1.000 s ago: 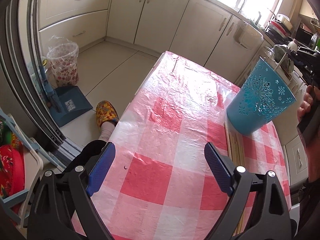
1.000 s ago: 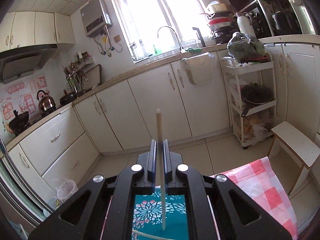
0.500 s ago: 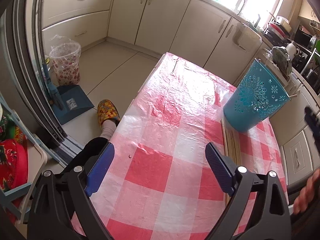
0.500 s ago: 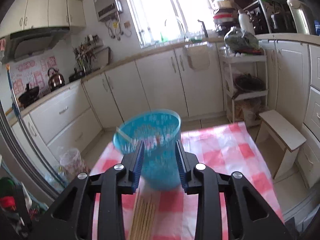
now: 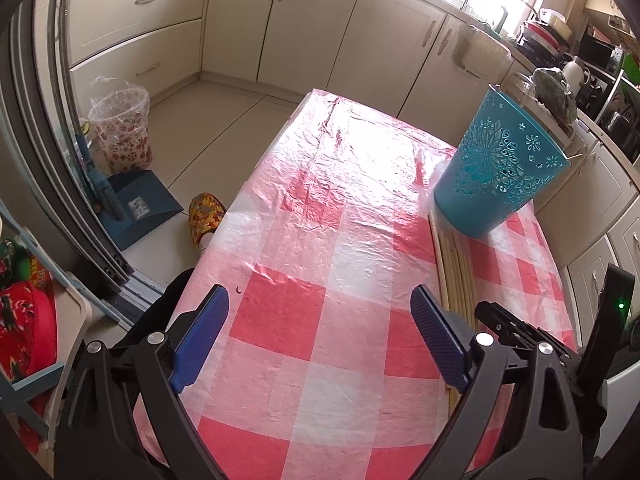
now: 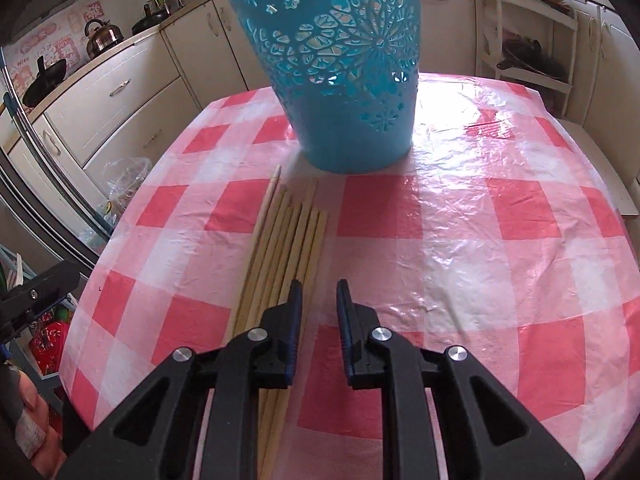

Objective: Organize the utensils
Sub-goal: 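Move both tools back over the remaining wooden sticks, then close the left tool on a wooden stick and lift it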

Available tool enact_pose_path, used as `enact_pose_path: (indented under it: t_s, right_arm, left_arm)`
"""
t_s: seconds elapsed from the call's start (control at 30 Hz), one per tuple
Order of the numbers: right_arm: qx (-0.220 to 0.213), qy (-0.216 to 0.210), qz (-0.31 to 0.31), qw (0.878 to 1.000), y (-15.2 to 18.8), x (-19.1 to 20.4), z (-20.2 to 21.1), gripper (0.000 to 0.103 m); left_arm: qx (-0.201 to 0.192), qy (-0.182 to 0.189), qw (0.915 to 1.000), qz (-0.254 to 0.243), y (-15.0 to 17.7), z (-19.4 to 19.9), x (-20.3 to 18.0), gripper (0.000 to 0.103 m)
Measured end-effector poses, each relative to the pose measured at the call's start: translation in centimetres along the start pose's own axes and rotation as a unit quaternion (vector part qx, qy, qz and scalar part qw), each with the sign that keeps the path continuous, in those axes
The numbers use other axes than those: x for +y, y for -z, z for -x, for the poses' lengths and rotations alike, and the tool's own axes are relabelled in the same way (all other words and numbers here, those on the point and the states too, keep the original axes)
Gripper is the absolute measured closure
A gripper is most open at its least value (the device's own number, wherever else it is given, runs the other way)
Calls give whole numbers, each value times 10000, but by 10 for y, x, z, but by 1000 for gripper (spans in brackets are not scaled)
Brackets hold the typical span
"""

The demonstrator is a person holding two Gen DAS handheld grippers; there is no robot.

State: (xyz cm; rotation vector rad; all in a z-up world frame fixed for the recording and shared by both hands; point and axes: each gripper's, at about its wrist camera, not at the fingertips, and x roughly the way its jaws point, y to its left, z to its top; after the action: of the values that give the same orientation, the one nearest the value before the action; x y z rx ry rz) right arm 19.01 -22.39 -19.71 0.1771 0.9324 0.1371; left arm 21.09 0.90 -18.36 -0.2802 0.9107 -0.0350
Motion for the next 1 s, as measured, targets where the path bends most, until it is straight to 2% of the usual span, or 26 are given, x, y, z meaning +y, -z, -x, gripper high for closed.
enact_pose_path:
  t_s: [0.27,0.37,0.43,0.57,0.67,0.9,1.0]
  right_arm:
    - [62,228,342,9991,-4,11,-4,85]
    - [181,376,518,9978,-7,8,-4,94]
    - [206,474,484,9975,-8,-4,-2,94]
    - [177,395,216,9988,-8,-28,3,98]
    - [113,346,147,9992,-7,-30,4,98]
    - [75,186,48,9998,-9,-34,3,98]
    - [74,161,25,9998,-9,-35,3,98]
  left_arm:
    - [114,-2,9997,-201,-3,-13,-21,15]
    - [184,-31,9992,-343,-7,-21,-34,15]
    - [257,-32,9988,-427,-8,-29,-43,15]
    - [445,-116,9972,-587,-11,-55,-62,15]
    - [609,-206,9958,-652,-11,-74,-74,15]
    - [618,-580,9909,-1049,-10,-92,-96,15]
    - [615,-564,9901,-1133,-10,-94,-102,15]
